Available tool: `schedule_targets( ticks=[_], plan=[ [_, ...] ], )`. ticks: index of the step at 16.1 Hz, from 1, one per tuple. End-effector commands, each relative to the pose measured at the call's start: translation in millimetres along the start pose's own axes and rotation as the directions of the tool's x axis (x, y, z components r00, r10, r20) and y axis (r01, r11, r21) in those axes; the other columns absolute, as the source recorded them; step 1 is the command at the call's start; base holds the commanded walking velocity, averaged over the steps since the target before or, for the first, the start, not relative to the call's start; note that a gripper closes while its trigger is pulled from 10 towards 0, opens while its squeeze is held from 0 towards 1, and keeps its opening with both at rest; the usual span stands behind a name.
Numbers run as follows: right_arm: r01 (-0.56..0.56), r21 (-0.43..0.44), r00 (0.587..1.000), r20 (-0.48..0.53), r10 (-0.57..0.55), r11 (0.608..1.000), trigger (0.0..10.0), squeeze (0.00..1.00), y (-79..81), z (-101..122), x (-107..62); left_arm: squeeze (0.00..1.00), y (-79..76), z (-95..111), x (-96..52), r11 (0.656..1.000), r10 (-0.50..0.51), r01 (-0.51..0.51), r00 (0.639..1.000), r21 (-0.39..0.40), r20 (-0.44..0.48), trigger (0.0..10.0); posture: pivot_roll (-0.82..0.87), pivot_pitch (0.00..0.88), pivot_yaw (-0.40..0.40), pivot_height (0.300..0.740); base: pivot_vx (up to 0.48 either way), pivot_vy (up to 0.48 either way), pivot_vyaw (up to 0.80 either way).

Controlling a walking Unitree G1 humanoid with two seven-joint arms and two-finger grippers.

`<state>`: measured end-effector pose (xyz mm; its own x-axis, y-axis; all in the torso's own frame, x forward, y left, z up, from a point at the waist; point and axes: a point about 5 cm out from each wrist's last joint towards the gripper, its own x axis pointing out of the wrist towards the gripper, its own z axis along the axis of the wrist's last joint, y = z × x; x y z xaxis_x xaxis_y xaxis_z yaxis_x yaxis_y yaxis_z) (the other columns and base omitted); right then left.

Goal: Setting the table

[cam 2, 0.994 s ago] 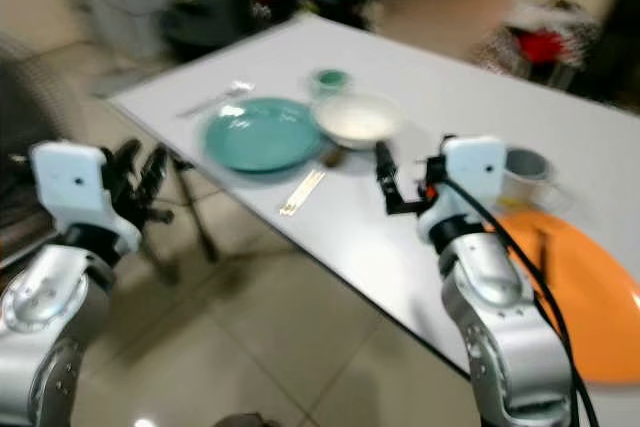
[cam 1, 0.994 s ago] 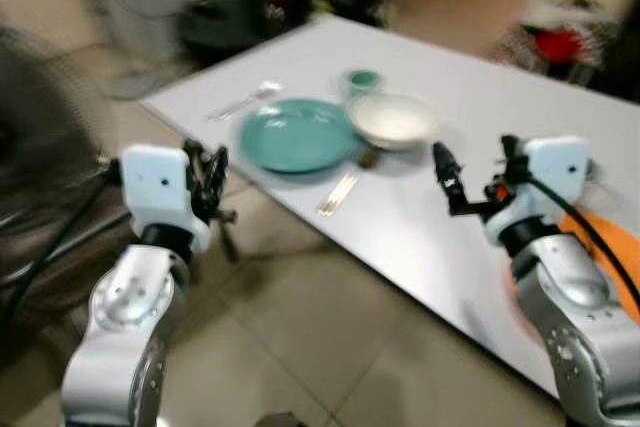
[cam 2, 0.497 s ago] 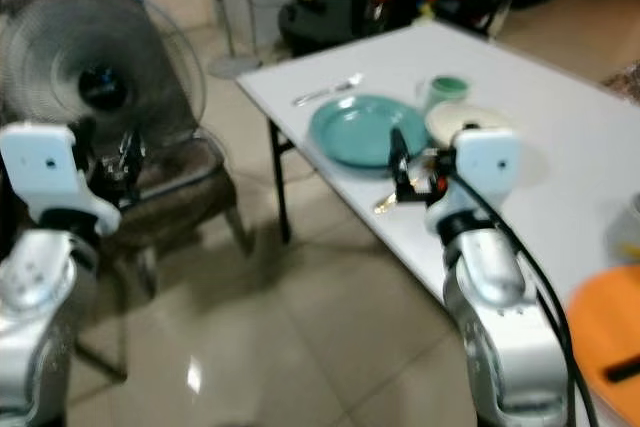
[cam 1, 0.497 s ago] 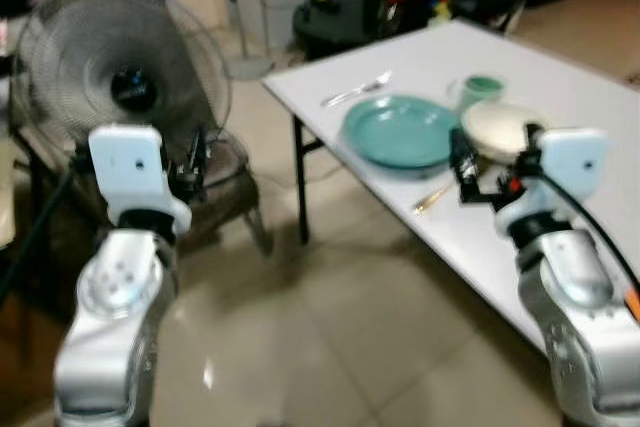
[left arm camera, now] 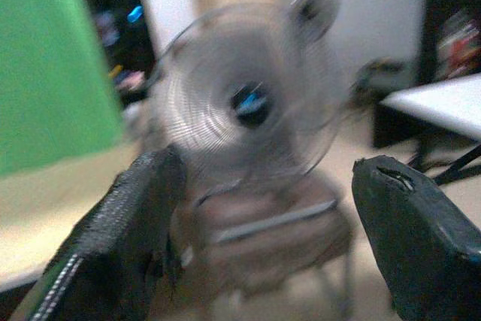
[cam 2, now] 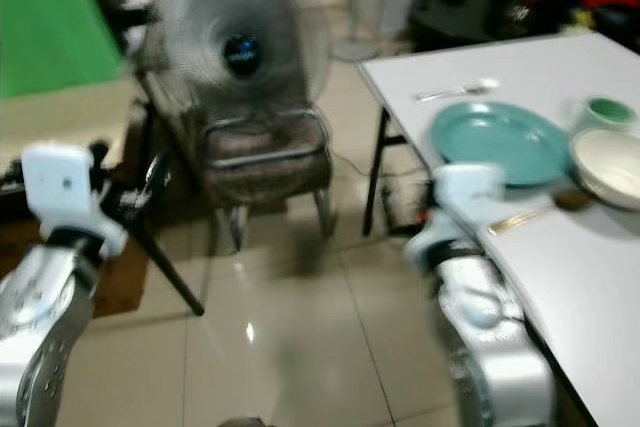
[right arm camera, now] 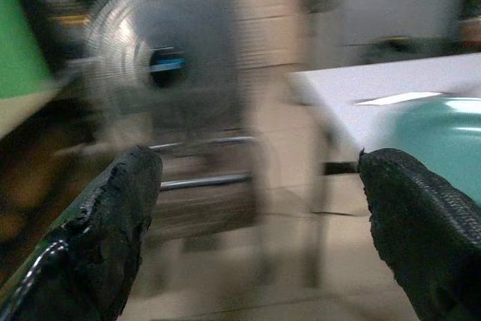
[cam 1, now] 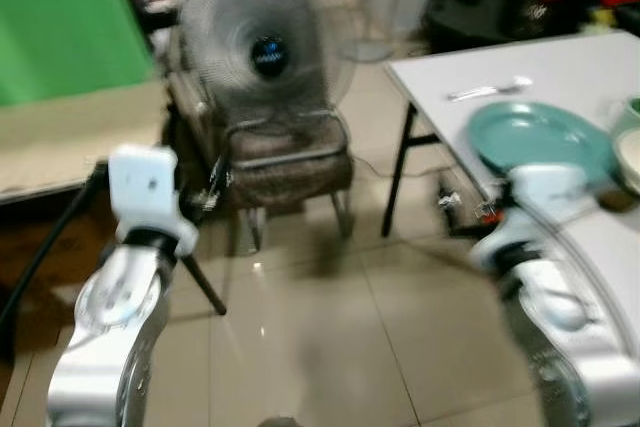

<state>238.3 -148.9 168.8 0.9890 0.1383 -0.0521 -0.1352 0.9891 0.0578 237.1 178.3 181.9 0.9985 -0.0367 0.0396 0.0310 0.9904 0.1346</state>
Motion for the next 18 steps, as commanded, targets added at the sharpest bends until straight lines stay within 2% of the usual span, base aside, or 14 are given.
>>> schedule_targets(
  ticks=[1, 3, 4, 5, 6, 8, 11, 12, 13, 15, 16, 18],
  plan=[
    [-0.017, 0.005, 1.0, -0.002, 0.017, 1.0, 10.0, 1.0, -0.9, 0.1, -1.8, 0.34, -2.7, -0.2, -2.3, 1.0, -0.004, 0.004, 1.0, 0.008, 0.001, 10.0, 0.0, 0.0, 0.066, 0.74, 0.0, 0.0, 0.8],
    [-0.069, 0.006, 0.997, -0.016, 0.069, 0.998, 10.0, 1.0, 5.3, -6.1, 0.9, 0.22, 2.6, -8.4, -10.4, 1.0, 0.028, -0.028, 0.999, 0.015, -0.022, 10.0, 0.04, 0.0, 0.045, 0.74, 0.0, 0.0, 0.8],
    [-0.084, 0.001, 0.996, -0.021, 0.084, 0.996, 10.0, 1.0, 7.2, -8.6, 1.6, 0.2, 4.0, -11.1, -12.8, 0.999, 0.034, -0.033, 0.999, 0.024, -0.028, 10.0, 0.04, 0.0, 0.044, 0.74, 0.0, 0.0, 0.8],
    [-0.099, 0.005, 0.995, -0.031, 0.099, 0.995, 10.0, 1.0, 9.1, -12.3, 1.9, 0.06, 4.2, -15.2, -16.4, 0.999, 0.023, -0.021, 0.999, 0.044, -0.047, 10.0, 0.05, 0.0, 0.038, 0.74, 0.0, 0.0, 0.8],
    [-0.09, 0.034, 0.994, -0.055, 0.092, 0.995, 10.0, 1.0, 8.5, -20.2, 1.6, 0.0, 2.6, -16.9, -20.2, 0.999, -0.005, 0.008, 0.998, 0.052, -0.061, 10.0, 0.05, 0.0, 0.026, 0.74, 0.0, 0.0, 0.8],
    [-0.076, 0.03, 0.993, -0.086, 0.078, 0.997, 10.0, 1.0, 5.3, -33.2, 0.9, 0.0, 0.7, -16.7, -22.5, 0.998, -0.022, 0.025, 0.998, 0.058, -0.05, 10.0, 0.07, 0.0, 0.021, 0.74, 0.0, 0.0, 0.8],
    [-0.06, 0.026, 0.997, -0.051, 0.061, 0.998, 10.0, 1.0, 3.9, -27.3, 4.5, 0.0, -2.3, -12.7, -21.0, 0.997, -0.038, 0.039, 0.999, 0.061, -0.022, 10.0, 0.06, 0.0, 0.029, 0.74, 0.0, 0.0, 0.8],
    [-0.065, -0.021, 0.998, -0.014, 0.064, 0.998, 10.0, 1.0, 3.6, -25.0, 4.8, 0.0, -4.1, -12.8, -19.9, 0.995, -0.065, 0.066, 0.998, 0.075, -0.019, 10.0, 0.05, 0.0, 0.035, 0.74, 0.0, 0.0, 0.8],
    [-0.055, -0.056, 0.998, -0.039, 0.053, 0.997, 10.0, 1.0, 1.3, -31.1, 4.1, 0.0, -4.5, -12.8, -19.6, 0.994, -0.075, 0.076, 0.997, 0.077, -0.018, 10.0, 0.05, 0.0, 0.04, 0.74, 0.0, 0.0, 0.0],
    [-0.06, -0.034, 0.994, -0.089, 0.057, 0.998, 10.0, 1.0, -1.9, -37.7, 1.0, 0.0, -4.9, -9.9, -18.9, 0.993, -0.093, 0.093, 0.996, 0.068, -0.007, 10.0, 0.05, 0.0, 0.041, 0.74, 0.262, 0.0, 0.0],
    [-0.116, 0.002, 0.991, -0.068, 0.116, 0.993, 10.0, 1.0, 2.6, -33.1, 0.4, 0.0, -4.1, -9.9, -18.4, 0.993, -0.093, 0.093, 0.996, 0.068, -0.006, 10.0, 0.04, 0.0, 0.045, 0.74, 0.296, 0.0, 0.0],
    [-0.172, -0.002, 0.984, -0.049, 0.172, 0.985, 10.0, 1.0, 8.9, -30.4, 1.4, 0.0, -3.7, -13.3, -18.4, 0.994, -0.093, 0.094, 0.996, 0.064, -0.014, 10.0, 0.04, 0.0, 0.046, 0.74, 0.296, 0.0, 0.0]
  ],
)
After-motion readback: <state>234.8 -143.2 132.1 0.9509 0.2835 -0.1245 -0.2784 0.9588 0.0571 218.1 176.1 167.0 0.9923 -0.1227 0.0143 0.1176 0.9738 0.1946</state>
